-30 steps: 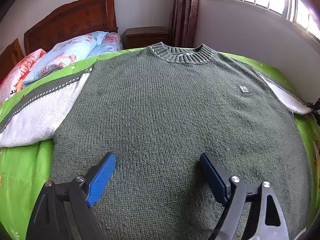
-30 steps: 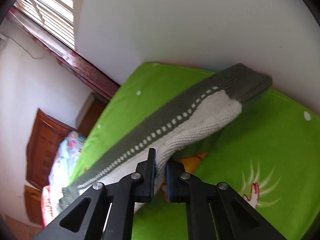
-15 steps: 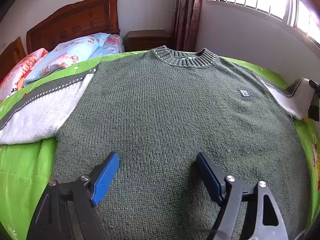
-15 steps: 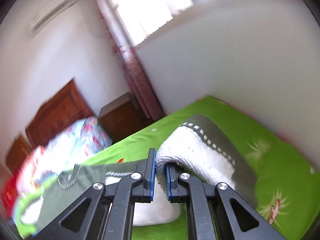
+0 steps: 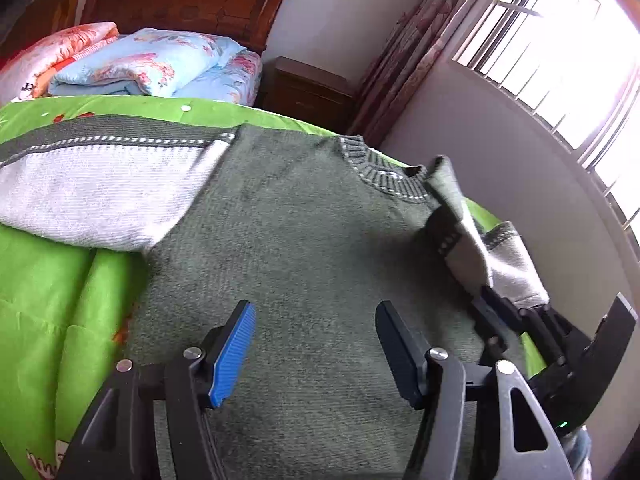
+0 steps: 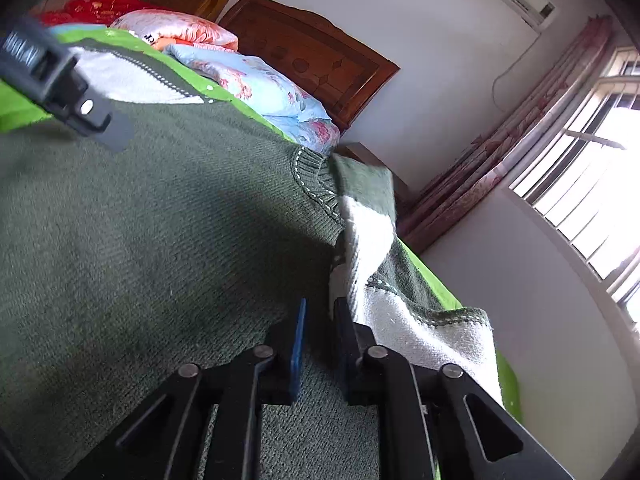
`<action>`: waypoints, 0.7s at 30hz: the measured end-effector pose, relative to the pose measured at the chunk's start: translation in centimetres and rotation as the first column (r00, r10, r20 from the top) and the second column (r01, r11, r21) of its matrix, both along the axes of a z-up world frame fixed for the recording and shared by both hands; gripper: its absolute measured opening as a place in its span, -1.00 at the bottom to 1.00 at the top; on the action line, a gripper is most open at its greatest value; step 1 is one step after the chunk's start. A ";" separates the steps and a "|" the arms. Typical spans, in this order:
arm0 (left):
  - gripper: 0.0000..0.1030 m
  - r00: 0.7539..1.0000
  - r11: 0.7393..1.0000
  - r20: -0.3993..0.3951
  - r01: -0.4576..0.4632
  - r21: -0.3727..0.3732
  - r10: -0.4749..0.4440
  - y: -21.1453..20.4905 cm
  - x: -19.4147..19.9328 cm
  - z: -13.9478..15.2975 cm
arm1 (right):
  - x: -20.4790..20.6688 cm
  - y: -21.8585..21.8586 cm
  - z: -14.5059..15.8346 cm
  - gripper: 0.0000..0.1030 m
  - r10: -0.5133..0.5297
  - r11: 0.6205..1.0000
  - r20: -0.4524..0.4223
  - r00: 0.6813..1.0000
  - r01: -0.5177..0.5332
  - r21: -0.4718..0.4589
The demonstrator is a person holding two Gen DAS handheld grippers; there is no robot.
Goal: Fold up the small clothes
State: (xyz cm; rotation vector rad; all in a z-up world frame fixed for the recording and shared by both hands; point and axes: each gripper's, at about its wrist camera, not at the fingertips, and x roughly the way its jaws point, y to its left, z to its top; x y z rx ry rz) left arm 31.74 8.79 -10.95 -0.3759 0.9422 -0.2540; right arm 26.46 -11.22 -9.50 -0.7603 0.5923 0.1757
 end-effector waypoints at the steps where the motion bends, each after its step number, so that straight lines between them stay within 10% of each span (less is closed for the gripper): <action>1: 0.24 1.000 0.999 -0.005 0.023 -0.033 -0.023 -0.5 0.6 0.3 | -0.3 0.0 0.0 0.79 0.009 1.000 0.004 1.000 -0.009 -0.004; 7: 0.24 0.989 0.985 -0.022 0.144 -0.092 -0.147 -6.5 4.4 0.9 | -1.3 -1.2 0.7 1.00 0.006 0.998 0.007 1.000 -0.007 0.065; 15: -0.25 0.993 0.981 -0.109 0.013 -0.194 -0.034 -6.0 6.9 -1.6 | -2.6 -8.2 2.0 1.00 -0.125 0.930 -0.040 0.991 0.132 0.343; 21: -0.28 0.996 0.996 -0.071 -0.063 -0.061 0.059 -5.7 6.7 -1.8 | -2.5 -9.7 2.5 1.00 -0.185 0.887 -0.043 0.982 0.186 0.422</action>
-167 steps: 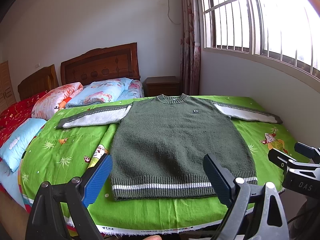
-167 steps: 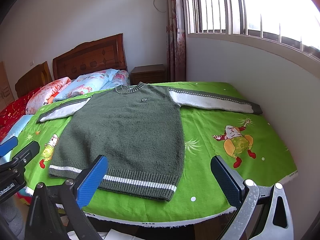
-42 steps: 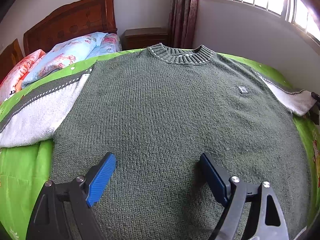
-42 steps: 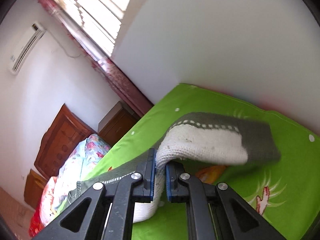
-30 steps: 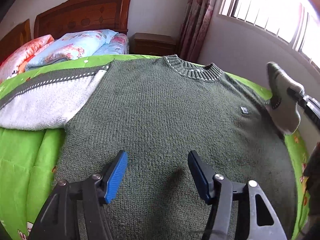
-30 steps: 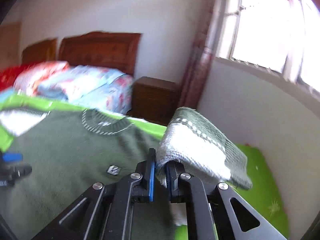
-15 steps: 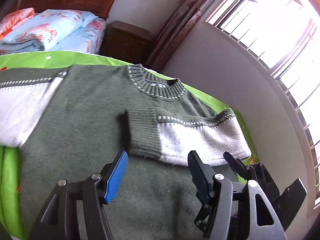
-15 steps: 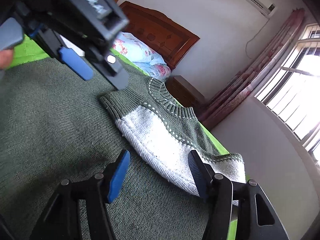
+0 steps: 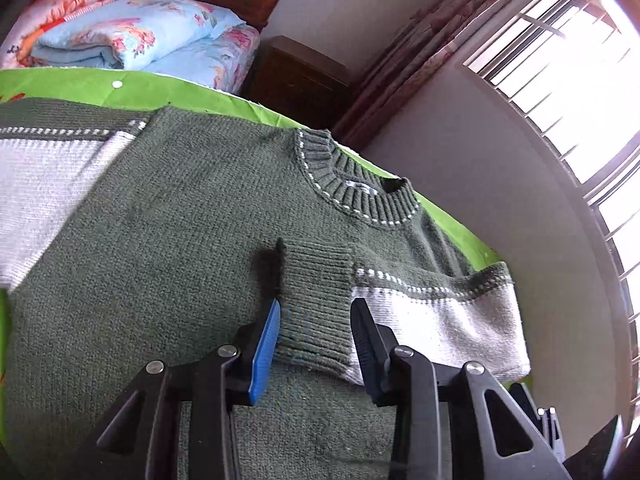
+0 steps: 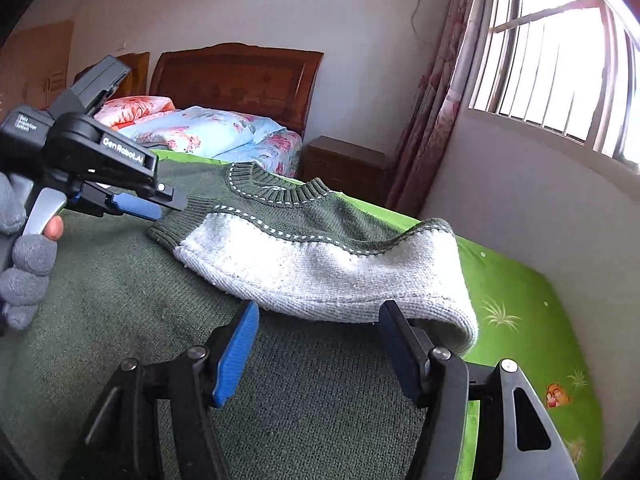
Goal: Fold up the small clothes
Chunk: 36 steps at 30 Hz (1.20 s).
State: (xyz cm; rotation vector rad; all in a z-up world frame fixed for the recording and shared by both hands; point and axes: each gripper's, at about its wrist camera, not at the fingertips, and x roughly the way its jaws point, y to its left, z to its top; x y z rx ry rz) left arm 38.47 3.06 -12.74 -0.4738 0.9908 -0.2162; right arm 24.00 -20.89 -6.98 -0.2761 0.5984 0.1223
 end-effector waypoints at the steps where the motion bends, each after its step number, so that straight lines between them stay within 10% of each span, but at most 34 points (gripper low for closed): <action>1: -0.28 1.000 1.000 -0.004 -0.006 0.027 0.007 -0.2 -0.1 -0.3 | 0.0 -0.1 0.1 1.00 -0.003 1.000 0.007 1.000 0.003 0.006; 11: -0.21 0.993 0.995 0.099 0.050 0.087 -0.058 -1.2 -0.9 -1.5 | 0.9 -0.5 0.0 1.00 -0.047 0.998 0.008 0.999 0.047 0.030; 21: -0.82 0.986 0.998 0.165 0.015 0.069 -0.026 -0.5 -2.3 -0.8 | -0.1 -4.7 1.1 1.00 -0.194 0.961 0.071 0.978 0.175 0.213; 28: -0.82 0.987 0.998 0.160 0.019 0.060 -0.028 -0.5 -2.0 -1.0 | 2.2 -11.7 -1.0 1.00 -0.370 0.849 -0.210 0.905 0.421 0.320; 36: -0.82 0.991 0.999 0.136 0.013 0.048 -0.019 -0.2 -1.8 -1.4 | 5.6 -11.5 -2.6 1.00 -0.414 0.852 -0.303 0.858 0.483 0.204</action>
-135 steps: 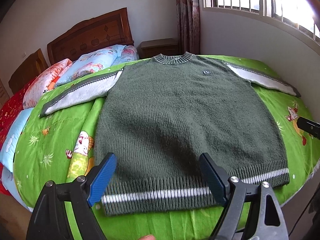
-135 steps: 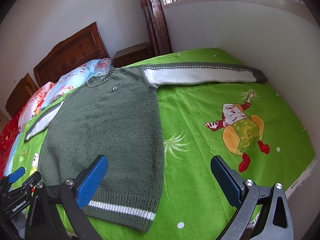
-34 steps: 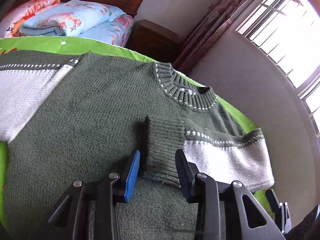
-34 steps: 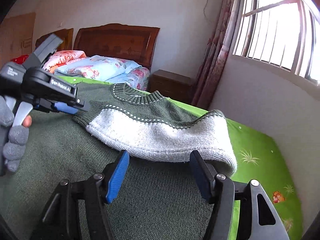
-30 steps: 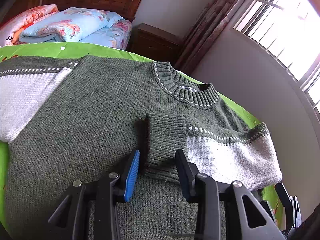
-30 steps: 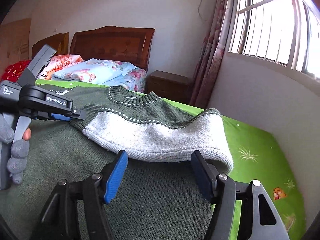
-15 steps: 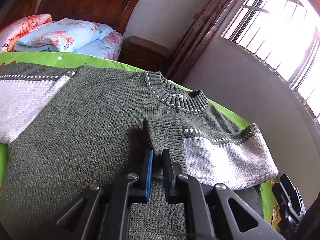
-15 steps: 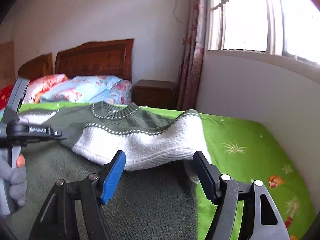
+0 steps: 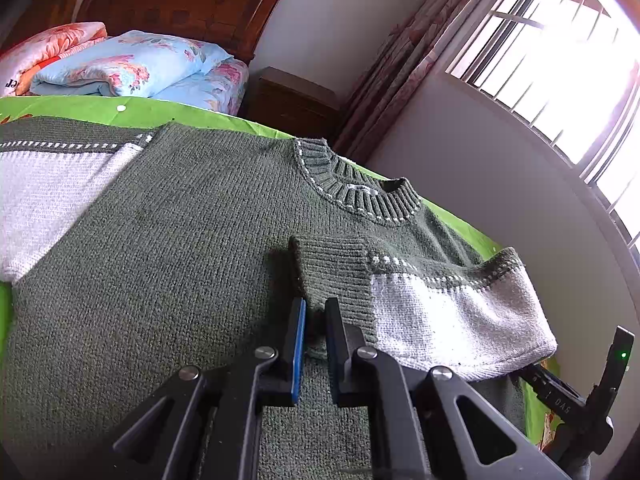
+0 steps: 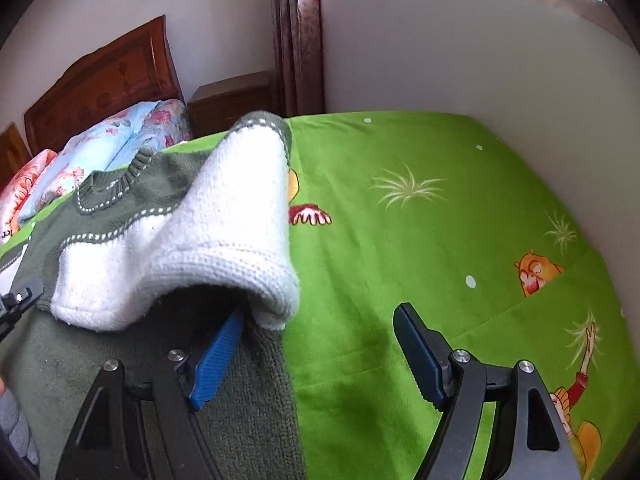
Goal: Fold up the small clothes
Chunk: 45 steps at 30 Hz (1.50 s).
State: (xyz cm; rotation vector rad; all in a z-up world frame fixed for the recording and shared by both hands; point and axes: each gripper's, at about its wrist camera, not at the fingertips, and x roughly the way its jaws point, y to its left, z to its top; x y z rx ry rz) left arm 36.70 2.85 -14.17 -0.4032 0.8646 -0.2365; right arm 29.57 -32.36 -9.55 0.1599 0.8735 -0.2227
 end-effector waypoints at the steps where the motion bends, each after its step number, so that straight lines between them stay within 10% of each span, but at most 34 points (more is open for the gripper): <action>1: -0.82 1.000 1.000 -0.001 -0.001 0.000 0.001 0.0 0.0 0.0 | -0.1 -0.1 0.4 1.00 -0.010 1.000 0.024 1.000 0.010 0.003; 15: -0.85 0.997 0.988 0.027 0.065 0.139 -0.070 -1.4 0.1 1.8 | 0.6 -2.2 -0.8 1.00 -0.102 0.994 -0.010 0.995 0.102 0.049; 22: -0.88 0.987 0.998 0.162 -0.019 0.059 0.009 3.2 -1.1 7.5 | 0.8 -1.6 -0.8 1.00 -0.066 0.997 0.000 0.998 0.066 0.036; 27: -0.96 0.995 0.985 0.063 -0.083 0.149 0.075 5.3 -0.2 3.5 | 0.9 -0.1 -0.6 1.00 -0.031 0.999 -0.008 1.000 0.030 -0.030; 33: -0.98 0.985 0.984 -0.007 -0.175 -0.039 0.174 10.2 -1.1 0.3 | 0.9 -0.4 -0.8 1.00 -0.047 0.999 -0.016 0.999 0.047 -0.023; 37: -0.92 0.996 0.981 -0.014 -0.090 -0.173 0.089 9.9 -0.9 1.2 | 1.0 -0.3 -0.9 1.00 -0.047 0.998 -0.018 0.999 0.046 -0.034; 41: -0.47 0.995 0.980 -0.076 -0.076 -0.181 0.063 8.3 -0.3 1.1 | 1.1 0.1 -0.8 1.00 -0.045 0.997 -0.018 0.999 0.044 -0.064; 45: -0.47 0.986 0.991 -0.167 -0.034 -0.130 0.012 6.1 0.5 -0.3 | 1.0 0.3 -0.7 1.00 -0.047 0.996 -0.016 0.999 0.045 -0.072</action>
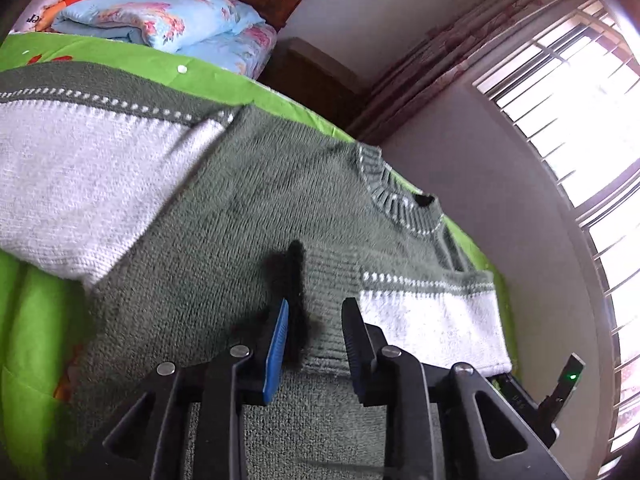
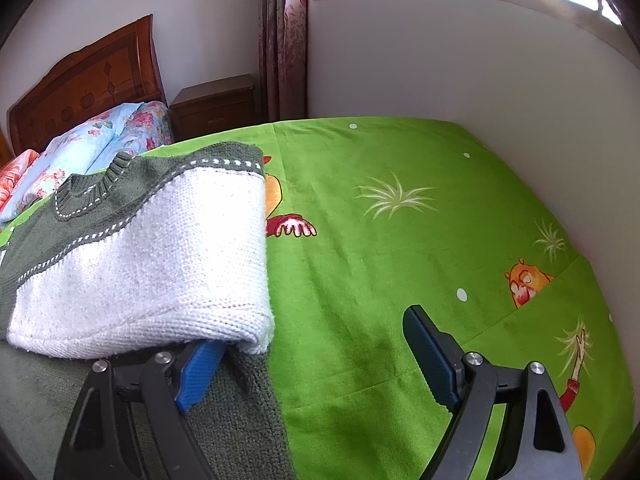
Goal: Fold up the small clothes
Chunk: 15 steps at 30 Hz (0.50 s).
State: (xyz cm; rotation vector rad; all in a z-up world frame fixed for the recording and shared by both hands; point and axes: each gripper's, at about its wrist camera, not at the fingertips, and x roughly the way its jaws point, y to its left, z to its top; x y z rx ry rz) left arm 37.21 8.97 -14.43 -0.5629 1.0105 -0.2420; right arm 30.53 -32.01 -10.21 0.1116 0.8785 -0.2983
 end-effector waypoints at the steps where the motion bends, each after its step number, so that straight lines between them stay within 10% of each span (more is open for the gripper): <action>1: -0.45 1.000 1.000 0.027 -0.004 0.016 0.004 -0.3 -0.3 0.1 | 0.0 0.0 0.0 1.00 0.000 1.000 0.001 1.000 0.000 0.000; 15: -0.85 0.985 0.985 0.172 -0.035 0.172 0.005 -1.8 -1.5 2.3 | -0.2 0.1 0.1 1.00 0.011 1.000 0.010 1.000 -0.011 0.006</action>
